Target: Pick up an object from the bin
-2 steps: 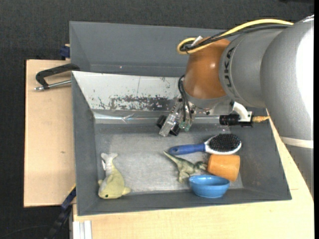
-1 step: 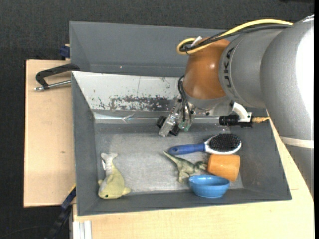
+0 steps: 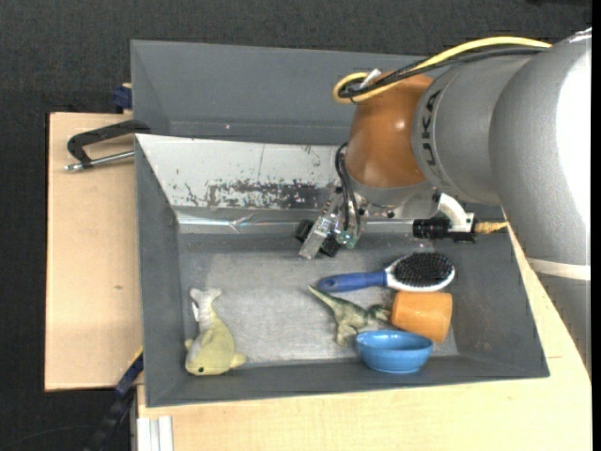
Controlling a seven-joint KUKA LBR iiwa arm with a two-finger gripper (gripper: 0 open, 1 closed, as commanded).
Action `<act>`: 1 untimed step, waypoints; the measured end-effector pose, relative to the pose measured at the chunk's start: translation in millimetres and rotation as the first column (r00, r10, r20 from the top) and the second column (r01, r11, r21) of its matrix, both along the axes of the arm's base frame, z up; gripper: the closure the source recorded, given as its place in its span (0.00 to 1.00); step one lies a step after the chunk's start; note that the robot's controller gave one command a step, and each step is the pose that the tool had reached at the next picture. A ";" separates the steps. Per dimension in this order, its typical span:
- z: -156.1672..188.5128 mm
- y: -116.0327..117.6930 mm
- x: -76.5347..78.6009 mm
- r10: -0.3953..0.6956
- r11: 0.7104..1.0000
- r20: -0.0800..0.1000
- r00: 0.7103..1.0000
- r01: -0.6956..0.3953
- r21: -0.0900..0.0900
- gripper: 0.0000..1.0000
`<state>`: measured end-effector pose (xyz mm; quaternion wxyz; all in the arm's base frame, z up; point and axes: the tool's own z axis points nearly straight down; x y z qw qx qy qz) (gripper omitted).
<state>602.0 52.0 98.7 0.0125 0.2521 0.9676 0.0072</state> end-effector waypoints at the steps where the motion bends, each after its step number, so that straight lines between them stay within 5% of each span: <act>1: 111.7 8.2 -6.0 -0.017 1.000 -0.014 1.000 0.016 -0.005 1.00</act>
Offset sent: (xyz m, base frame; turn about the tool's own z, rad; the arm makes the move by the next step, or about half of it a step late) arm -0.0088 0.0067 0.1053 0.0192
